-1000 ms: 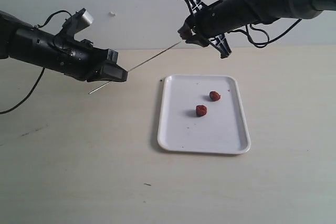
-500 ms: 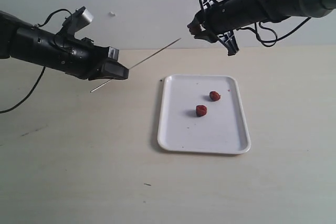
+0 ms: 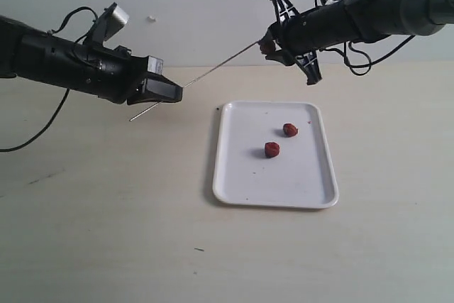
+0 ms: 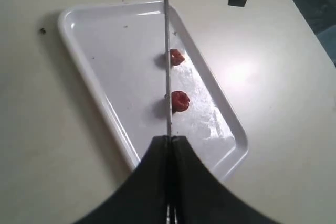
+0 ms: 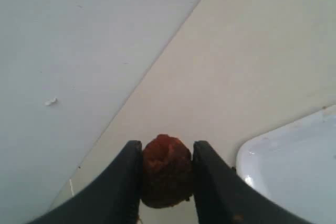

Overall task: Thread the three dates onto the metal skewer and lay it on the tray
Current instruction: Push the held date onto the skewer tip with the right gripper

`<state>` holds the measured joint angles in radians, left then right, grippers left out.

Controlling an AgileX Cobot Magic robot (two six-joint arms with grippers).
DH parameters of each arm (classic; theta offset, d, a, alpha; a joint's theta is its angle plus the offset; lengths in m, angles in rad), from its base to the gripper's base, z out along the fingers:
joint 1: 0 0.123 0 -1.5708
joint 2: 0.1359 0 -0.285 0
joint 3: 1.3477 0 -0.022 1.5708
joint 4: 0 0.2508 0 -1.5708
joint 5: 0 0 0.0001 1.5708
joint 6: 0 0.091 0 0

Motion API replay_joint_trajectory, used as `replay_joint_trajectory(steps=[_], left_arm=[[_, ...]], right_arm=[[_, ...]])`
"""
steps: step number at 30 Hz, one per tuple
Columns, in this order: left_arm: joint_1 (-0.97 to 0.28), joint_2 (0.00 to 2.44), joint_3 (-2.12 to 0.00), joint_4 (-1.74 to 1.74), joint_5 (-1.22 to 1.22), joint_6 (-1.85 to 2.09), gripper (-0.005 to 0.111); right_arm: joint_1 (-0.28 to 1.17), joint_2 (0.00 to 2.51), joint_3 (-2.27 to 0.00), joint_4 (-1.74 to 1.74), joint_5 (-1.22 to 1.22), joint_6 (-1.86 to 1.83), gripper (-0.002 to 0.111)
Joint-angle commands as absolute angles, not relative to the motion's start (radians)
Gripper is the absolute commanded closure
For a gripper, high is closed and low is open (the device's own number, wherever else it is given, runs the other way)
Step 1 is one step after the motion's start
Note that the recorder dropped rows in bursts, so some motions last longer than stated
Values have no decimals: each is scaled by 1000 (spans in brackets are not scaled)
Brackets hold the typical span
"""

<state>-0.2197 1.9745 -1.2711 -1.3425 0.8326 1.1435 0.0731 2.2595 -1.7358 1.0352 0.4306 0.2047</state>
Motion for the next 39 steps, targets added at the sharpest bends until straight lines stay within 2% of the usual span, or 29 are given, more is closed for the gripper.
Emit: replay_joint_trajectory(steps=[1, 11, 39], left_arm=[[-222, 1968, -1268, -1347, 828, 1155, 107], [-222, 1968, -1268, -1335, 831, 1147, 107], [-272, 1968, -1268, -1320, 747, 1171, 107]], right_arm=[[70, 2260, -1744, 1074, 408, 165, 76], [68, 2268, -1744, 1101, 313, 158, 76], [68, 2267, -1744, 1111, 384, 132, 76]])
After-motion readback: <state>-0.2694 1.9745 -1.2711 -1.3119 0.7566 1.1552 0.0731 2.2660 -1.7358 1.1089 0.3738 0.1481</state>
